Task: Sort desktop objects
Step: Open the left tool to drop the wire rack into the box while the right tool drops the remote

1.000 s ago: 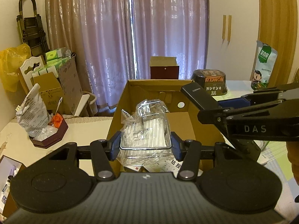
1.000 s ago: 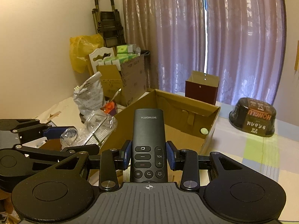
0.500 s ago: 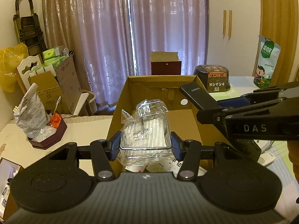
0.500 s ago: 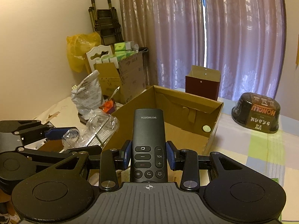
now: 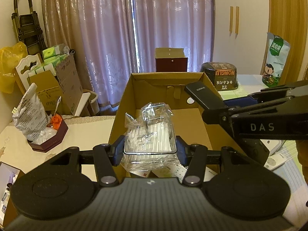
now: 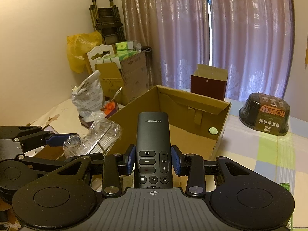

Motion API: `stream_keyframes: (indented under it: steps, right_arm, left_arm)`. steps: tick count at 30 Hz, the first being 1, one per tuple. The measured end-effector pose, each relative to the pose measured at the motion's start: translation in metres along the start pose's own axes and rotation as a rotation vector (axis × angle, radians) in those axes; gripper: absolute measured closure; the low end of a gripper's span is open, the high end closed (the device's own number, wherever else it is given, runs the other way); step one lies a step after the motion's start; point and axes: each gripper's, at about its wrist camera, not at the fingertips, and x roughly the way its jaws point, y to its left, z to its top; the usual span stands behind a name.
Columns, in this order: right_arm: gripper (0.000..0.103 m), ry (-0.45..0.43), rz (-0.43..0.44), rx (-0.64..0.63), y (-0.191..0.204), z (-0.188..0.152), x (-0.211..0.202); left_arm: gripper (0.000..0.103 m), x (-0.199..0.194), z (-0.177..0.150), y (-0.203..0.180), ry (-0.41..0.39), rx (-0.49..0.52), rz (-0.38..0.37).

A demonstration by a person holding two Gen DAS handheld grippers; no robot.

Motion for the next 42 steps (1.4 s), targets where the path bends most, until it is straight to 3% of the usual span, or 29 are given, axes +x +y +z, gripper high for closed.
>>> stream_keyframes:
  steps: [42]
  right_arm:
    - [0.065, -0.006, 0.003, 0.016, 0.004, -0.004, 0.011]
  left_arm:
    - [0.054, -0.004, -0.002, 0.007, -0.001, -0.014, 0.016]
